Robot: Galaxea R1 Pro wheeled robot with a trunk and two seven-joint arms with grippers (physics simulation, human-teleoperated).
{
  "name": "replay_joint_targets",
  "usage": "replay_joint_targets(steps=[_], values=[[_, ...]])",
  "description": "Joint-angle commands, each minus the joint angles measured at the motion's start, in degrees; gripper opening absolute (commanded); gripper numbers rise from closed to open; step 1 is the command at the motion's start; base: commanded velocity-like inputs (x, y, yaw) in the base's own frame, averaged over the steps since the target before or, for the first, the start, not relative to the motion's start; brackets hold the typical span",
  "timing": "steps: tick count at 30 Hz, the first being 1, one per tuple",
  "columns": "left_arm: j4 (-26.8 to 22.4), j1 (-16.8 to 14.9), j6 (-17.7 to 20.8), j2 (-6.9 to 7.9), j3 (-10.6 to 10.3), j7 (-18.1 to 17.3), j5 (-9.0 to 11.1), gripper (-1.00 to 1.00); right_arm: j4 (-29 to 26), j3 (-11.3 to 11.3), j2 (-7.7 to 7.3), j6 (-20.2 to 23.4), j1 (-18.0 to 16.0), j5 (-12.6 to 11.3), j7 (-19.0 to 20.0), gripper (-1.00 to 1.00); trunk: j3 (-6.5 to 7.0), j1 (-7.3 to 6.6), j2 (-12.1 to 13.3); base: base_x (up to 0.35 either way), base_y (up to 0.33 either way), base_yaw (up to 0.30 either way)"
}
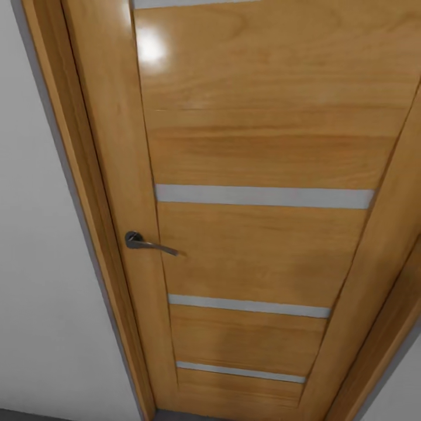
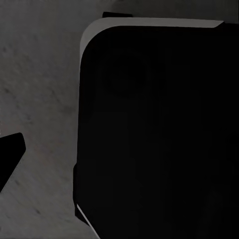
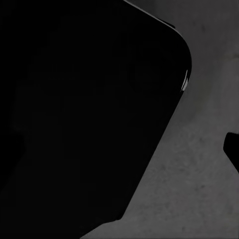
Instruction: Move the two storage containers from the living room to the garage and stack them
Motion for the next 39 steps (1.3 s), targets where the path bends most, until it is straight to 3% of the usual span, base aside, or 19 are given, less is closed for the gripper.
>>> replay_joint_targets(steps=[1,39], values=[[0.0,0.0,-0.1,0.0,0.0,0.0,0.5,1.0,0.1,0.4,0.01,-0.2,0.0,-0.4,0.0,1.0,-0.04,0.0,0.0,0.0,0.0,-0.194],[0.0,0.0,-0.1,0.0,0.0,0.0,0.5,1.0,0.1,0.4,0.01,-0.2,0.0,-0.5,0.0,1.0,-0.04,0.0,0.0,0.0,0.0,-0.056]])
